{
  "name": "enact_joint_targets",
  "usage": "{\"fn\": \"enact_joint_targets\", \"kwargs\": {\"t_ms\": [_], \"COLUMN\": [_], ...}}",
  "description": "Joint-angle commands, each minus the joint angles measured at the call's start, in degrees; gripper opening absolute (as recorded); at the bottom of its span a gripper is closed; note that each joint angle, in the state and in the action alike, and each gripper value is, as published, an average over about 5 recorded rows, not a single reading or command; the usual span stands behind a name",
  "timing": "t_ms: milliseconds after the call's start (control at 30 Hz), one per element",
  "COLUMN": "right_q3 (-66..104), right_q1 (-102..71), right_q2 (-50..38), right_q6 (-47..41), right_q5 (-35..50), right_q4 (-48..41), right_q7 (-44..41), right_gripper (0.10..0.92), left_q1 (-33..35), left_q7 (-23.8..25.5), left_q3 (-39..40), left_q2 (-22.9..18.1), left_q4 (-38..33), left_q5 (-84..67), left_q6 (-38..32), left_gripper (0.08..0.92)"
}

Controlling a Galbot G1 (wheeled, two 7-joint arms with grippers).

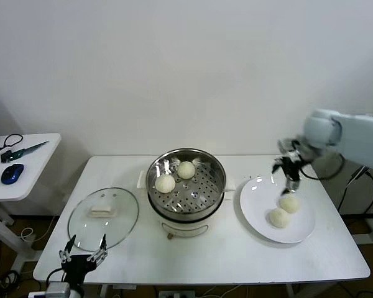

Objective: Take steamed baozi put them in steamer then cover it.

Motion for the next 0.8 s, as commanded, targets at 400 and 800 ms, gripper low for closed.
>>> {"fn": "enact_joint_targets", "kwargs": {"t_ms": [400,800], "right_q3": [20.0,23.8], "right_q1": [-28.6,-31.0], "right_q2": [-2.0,0.6], "right_q6": [-2.1,-2.4], "right_q5": [-11.5,-10.7], "right_q4": [-6.4,-8.4], "right_q7": [4.5,6.8], "right_gripper": [0.823,0.817], "left_q1": [0.6,0.8], "left_q7": [-0.1,-0.2], "left_q3": [-0.2,0.0], "left_q2": [-0.2,-0.3], "left_q4": [0.5,0.5], "left_q5": [0.3,0.9], "left_q6": [-0.2,-0.2], "left_gripper": [0.823,0.823]}}
